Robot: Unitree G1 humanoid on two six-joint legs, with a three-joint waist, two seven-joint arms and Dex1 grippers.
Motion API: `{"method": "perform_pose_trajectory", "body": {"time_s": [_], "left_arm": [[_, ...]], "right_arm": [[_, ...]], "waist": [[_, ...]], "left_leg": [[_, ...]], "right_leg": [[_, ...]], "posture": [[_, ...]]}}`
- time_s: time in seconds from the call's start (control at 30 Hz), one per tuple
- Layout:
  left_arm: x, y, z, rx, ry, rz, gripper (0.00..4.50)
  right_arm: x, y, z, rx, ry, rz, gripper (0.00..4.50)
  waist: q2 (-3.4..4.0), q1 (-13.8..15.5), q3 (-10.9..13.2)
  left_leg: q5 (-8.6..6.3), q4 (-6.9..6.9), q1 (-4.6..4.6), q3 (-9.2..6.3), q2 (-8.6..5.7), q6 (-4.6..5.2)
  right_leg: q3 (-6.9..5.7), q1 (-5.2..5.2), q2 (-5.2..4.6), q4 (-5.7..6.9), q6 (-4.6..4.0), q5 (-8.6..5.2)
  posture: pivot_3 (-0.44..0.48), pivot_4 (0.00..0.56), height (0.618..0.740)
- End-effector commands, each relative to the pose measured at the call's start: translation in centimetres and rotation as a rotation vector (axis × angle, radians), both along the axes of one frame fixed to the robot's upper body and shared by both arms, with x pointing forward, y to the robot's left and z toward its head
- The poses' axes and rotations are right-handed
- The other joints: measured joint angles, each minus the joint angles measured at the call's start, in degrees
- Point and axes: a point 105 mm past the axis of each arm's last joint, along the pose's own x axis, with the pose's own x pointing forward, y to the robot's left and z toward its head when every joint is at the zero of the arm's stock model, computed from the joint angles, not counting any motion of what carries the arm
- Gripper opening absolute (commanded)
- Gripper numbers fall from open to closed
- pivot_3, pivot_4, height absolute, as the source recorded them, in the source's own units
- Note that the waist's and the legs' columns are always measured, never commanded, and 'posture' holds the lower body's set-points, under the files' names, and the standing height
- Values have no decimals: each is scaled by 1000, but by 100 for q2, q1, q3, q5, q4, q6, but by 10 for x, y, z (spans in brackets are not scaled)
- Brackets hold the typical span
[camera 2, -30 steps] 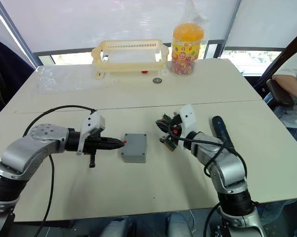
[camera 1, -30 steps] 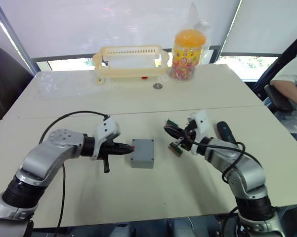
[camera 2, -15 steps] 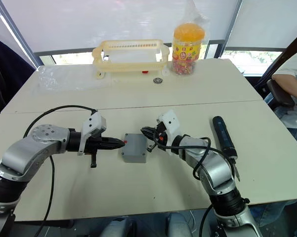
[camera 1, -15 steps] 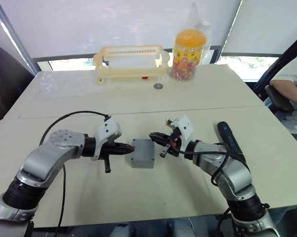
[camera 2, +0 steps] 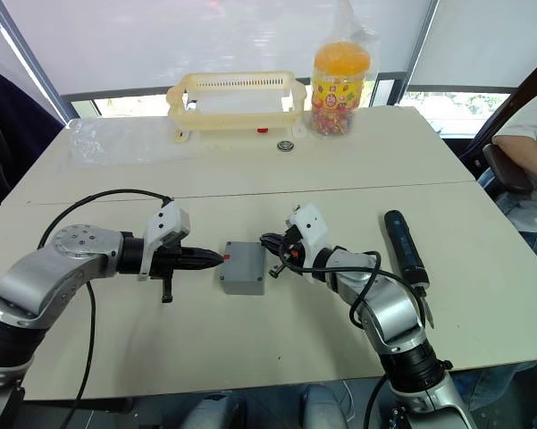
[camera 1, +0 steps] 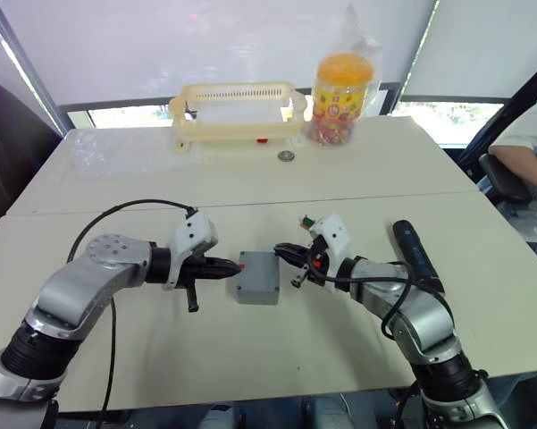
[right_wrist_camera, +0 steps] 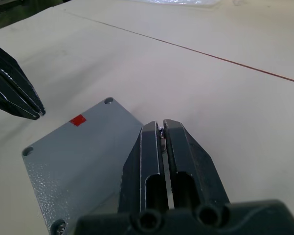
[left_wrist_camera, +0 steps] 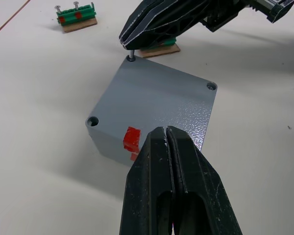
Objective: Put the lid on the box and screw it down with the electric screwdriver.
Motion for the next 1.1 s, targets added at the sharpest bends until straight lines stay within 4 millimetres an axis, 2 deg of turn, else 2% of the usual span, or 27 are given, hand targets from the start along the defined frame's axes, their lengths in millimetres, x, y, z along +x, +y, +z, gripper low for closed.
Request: {"method": "perform_pose_trajectory", "body": {"time_s": [0.03, 0.4, 0.5, 0.7, 0.73, 0.8, 0.9, 0.93, 1.0, 1.07, 1.1], "left_arm": [[1, 3, 12, -15, -46, 9, 0], [2, 4, 18, -33, -57, 17, 0], [4, 8, 25, -60, -61, 30, 0], [7, 12, 39, -115, -54, 24, 0], [7, 12, 41, -125, -55, 18, 0], [9, 10, 45, -142, -61, 10, 0], [7, 4, 48, -165, -64, -29, 0], [4, -1, 49, -177, -63, -54, 0], [-9, -15, 52, -187, -57, -140, 0], [-21, -25, 53, -178, -54, -217, 0], [-27, -29, 53, -168, -58, -250, 0]], "right_arm": [[-1, 2, 2, 5, -26, 10, 61], [2, 3, -3, -22, -34, 14, 61], [3, 2, 10, 8, -67, 11, 930], [-6, -5, 55, 110, -134, 33, 3985], [-8, -8, 63, 125, -137, 37, 3985], [-11, -18, 76, 149, -131, 36, 3985], [-12, -45, 92, 154, -67, 7, 3985], [-13, -60, 95, 132, -27, -14, 3985], [-18, -103, 93, 6, 84, -95, 3985], [-24, -142, 86, -138, 195, -200, 4499], [-30, -160, 82, -185, 271, -242, 4499]], "waist": [[0, 0, 0], [0, 0, 0], [0, 0, 0], [0, 4, 0], [0, 6, 0], [0, 15, 0], [0, 25, 0], [0, 26, 0], [5, 70, 3], [2, 84, 2], [3, 95, 2]], "left_leg": [[0, 0, 0, 0, 0, 0], [0, 0, 0, 0, -1, 0], [0, 0, 0, -1, 0, 0], [0, 0, 0, -2, 1, 0], [0, 0, 0, -2, 2, 0], [0, 0, 0, -3, 3, 0], [0, 0, 0, -4, 3, 0], [0, 1, 0, -3, 3, 0], [0, 2, -2, -3, 2, 0], [-2, 5, -10, 5, 0, 5], [-4, 5, -11, 11, -1, 8]], "right_leg": [[0, 0, 0, 0, 0, 0], [0, 0, 0, 0, 0, 0], [0, 0, 0, 0, 0, 0], [0, -1, 0, 1, 0, 0], [0, -1, -1, 0, 0, 0], [0, 0, -1, 1, 0, 0], [0, 2, -2, 0, 0, 0], [0, 3, -5, 0, 0, 0], [-1, 5, -7, -3, 0, 0], [-8, 8, -10, -18, 0, 0], [-8, 9, -11, -22, 0, 0]], "posture": [[0, 150, 740], [0, 150, 740], [0, 150, 740], [0, 150, 740], [0, 150, 740], [0, 150, 740], [0, 150, 740], [0, 150, 740], [0, 150, 740], [0, 150, 740], [0, 150, 740]]}}
